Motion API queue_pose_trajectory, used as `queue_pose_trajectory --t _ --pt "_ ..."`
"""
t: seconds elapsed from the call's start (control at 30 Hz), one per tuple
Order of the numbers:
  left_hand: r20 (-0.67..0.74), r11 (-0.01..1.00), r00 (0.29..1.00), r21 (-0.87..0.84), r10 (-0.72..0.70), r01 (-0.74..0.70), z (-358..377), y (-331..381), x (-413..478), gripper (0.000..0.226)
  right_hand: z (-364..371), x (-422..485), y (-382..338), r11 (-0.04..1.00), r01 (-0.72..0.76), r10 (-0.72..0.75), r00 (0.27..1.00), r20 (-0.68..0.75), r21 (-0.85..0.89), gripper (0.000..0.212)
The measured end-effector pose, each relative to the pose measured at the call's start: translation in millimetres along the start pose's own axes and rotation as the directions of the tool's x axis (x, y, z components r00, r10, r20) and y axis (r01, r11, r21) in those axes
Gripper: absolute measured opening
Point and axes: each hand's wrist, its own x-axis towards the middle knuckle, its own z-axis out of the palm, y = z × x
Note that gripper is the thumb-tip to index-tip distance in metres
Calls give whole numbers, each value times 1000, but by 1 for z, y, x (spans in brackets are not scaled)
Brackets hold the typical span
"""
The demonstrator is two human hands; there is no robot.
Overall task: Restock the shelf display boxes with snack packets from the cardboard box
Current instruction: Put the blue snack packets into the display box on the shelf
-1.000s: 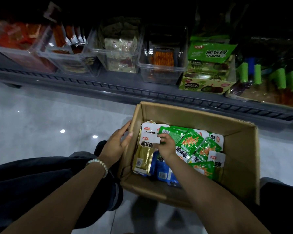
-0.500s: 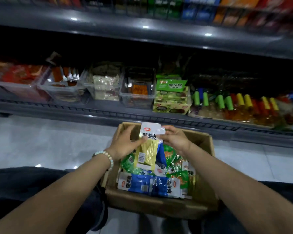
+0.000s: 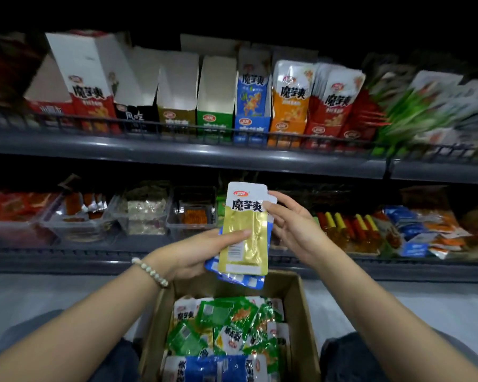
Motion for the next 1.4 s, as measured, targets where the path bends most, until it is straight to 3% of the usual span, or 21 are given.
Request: queue_pose_trajectory --t 0.13,0.23,0.37,0.5,0.63,0.77,0.87,1.0,1.17,1.3,1.4 --pt "-186 947 953 262 240 -187 12 0 6 19 10 -4 9 990 -1 -8 998 -65 -142 41" --pt "-228 887 900 371 373 -274 11 4 9 7 12 -3 11 989 -18 11 999 -51 -146 35" --pt "-330 911 856 252 398 -327 5 9 12 27 10 2 15 997 -8 2 997 -80 -71 26" --pt "-467 890 761 165 449 -424 3 6 16 16 16 6 22 998 -30 36 995 -90 59 23" --pt "-516 886 726 175 454 -429 5 7 22 22 24 12 27 994 -32 44 992 -118 104 21" --pt "-405 898 801 196 440 -393 12 4 24 21 29 15 30 996 29 -11 981 -195 87 29" --pt "-395 893 805 280 443 -353 10 -1 28 29 29 16 31 992 71 -47 974 -221 101 38" --pt "-392 923 841 248 373 -294 6 -2 32 24 29 16 28 999 37 -33 992 -124 29 24" --pt "-352 954 887 126 301 -273 6 4 28 20 18 18 13 973 62 -73 996 -45 -221 33" --pt "-309 956 923 253 227 -150 2 3 30 27 15 17 18 954 13 -27 999 -42 -301 28" --pt "-265 958 951 276 158 -83 1 3 26 32 17 20 30 968 -26 9 998 -70 -250 32"
